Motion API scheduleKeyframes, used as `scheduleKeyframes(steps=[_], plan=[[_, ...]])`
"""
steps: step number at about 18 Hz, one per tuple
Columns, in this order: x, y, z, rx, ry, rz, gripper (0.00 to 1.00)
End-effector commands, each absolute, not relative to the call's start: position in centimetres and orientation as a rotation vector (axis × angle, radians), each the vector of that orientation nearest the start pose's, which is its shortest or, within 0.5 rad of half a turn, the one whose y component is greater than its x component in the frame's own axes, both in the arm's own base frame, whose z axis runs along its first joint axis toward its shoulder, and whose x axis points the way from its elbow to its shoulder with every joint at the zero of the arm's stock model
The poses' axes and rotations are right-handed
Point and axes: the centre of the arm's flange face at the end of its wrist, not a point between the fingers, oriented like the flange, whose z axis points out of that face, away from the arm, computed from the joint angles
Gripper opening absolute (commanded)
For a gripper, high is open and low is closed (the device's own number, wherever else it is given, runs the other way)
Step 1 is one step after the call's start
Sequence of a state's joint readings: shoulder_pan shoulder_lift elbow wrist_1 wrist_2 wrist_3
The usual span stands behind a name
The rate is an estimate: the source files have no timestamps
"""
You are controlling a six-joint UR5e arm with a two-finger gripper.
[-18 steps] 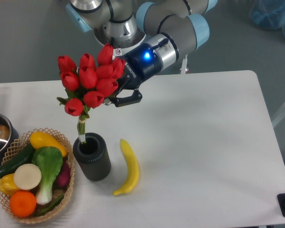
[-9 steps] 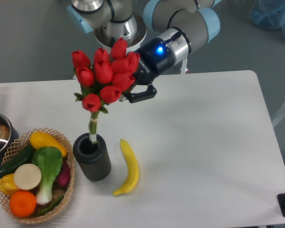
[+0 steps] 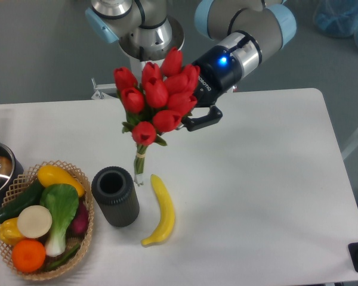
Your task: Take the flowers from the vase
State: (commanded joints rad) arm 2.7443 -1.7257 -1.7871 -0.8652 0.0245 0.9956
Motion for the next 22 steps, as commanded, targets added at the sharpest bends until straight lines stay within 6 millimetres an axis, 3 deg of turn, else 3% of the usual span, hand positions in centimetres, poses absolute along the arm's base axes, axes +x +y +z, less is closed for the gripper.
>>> scheduleKeyframes(steps=[5,10,22], plan=[[-40.7,40.7,46.9,-1.609,0.099,-0.465,0.49],[-41.2,40.9,46.8,-1.615,0.098,-0.462,0.49],[-40.9,40.9,46.2,-1.628,0.091,-0.467,0.49]])
